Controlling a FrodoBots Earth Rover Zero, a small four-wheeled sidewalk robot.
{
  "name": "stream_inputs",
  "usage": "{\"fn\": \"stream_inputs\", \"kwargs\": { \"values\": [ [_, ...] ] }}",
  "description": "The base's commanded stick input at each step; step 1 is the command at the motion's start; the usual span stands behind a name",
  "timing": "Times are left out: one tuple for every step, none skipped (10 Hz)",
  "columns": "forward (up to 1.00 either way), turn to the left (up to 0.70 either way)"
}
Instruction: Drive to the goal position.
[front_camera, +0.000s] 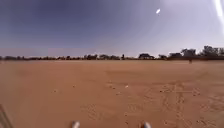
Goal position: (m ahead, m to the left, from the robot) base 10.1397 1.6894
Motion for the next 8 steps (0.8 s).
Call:
{"fn": "stream_inputs", "kwargs": {
  "values": [
    [1.0,0.0],
    [1.0,0.0],
    [1.0,-0.13],
    [1.0,-0.26],
    [1.0,-0.27],
    [1.0,-0.27],
    [1.0,-0.27],
    [1.0,-0.27]
  ]
}}
